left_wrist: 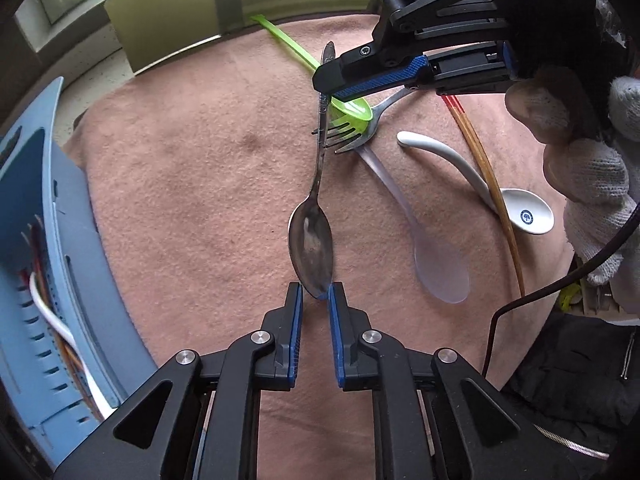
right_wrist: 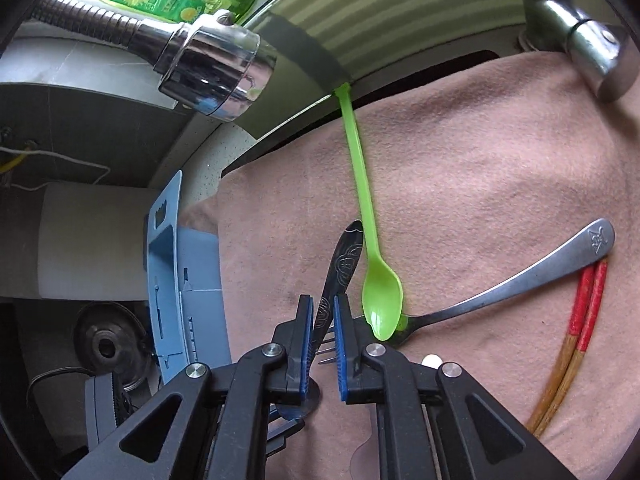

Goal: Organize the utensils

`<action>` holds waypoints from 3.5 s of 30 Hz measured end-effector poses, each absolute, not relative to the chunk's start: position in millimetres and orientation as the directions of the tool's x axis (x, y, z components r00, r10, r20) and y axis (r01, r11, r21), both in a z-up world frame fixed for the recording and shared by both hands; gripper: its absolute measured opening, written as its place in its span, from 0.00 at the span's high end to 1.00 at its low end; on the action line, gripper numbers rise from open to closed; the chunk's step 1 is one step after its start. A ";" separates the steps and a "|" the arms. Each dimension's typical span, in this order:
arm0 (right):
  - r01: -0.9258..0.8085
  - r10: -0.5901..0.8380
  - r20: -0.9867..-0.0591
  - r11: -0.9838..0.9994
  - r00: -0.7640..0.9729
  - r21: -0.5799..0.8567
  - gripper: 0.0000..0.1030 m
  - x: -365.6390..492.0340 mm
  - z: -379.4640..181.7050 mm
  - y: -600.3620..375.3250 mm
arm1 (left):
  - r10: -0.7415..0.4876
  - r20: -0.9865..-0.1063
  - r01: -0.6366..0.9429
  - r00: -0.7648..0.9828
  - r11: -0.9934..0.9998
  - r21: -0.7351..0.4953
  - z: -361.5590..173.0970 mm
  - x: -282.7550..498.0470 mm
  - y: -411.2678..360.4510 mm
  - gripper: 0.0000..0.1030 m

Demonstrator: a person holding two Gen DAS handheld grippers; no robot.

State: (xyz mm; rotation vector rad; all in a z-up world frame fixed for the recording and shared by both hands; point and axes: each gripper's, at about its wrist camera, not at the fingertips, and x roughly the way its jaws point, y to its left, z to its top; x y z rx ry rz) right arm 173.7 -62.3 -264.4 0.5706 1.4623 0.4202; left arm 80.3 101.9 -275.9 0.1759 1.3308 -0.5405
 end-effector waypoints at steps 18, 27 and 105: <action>0.033 0.639 -0.769 0.768 0.033 0.640 0.76 180.1 -274.7 -58.4 | -0.255 -0.954 0.473 0.157 0.868 -0.154 -263.1 84.9 84.5 0.85; -0.002 0.687 -0.727 0.727 -0.001 0.687 0.75 174.0 -276.4 -30.7 | -0.264 -0.955 0.465 0.135 0.868 -0.174 -275.1 90.2 96.4 0.85; -0.145 0.567 -0.817 0.804 -0.104 0.577 0.94 179.5 -295.5 5.1 | -0.245 -0.875 0.200 0.417 0.964 -0.174 -274.6 33.1 90.8 0.71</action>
